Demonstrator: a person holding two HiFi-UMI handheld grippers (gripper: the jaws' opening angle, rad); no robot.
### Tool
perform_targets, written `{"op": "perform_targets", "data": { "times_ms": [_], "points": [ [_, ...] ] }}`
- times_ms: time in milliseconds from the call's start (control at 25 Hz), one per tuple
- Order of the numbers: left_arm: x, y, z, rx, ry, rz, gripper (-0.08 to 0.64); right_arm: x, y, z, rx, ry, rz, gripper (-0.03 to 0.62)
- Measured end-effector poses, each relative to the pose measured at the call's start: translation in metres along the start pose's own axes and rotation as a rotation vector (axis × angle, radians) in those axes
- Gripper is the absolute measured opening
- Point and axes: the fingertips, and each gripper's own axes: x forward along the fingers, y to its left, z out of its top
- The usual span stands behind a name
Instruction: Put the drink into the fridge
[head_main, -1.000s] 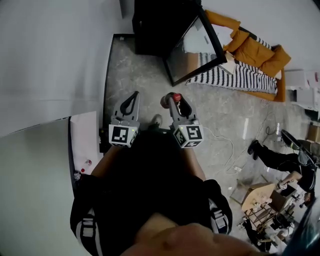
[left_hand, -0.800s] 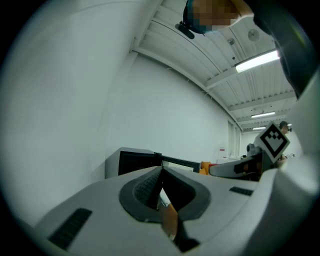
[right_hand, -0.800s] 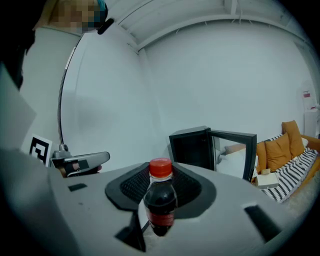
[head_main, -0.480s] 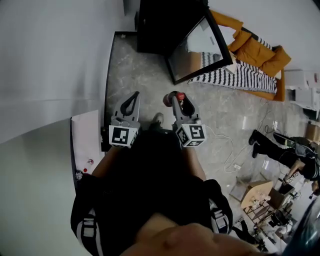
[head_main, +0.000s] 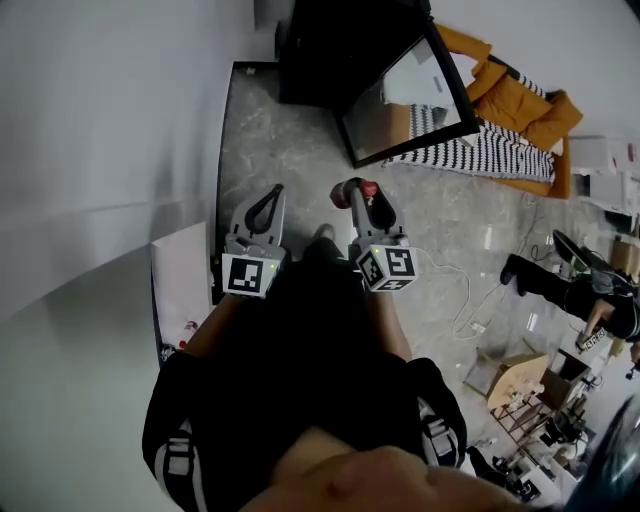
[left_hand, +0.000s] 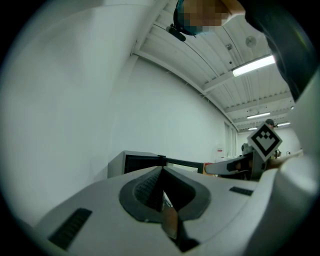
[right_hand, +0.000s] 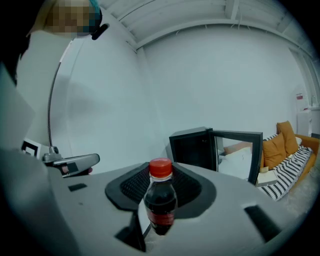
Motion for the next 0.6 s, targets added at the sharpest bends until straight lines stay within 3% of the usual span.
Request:
{"op": "perform_targets", "data": {
  "times_ms": [600],
  "points": [
    [0.009, 0.018, -0.005, -0.022, -0.008, -0.020, 0.005, 0.026, -0.002, 0.002, -0.009, -0.012, -0.024, 0.129]
  ]
}}
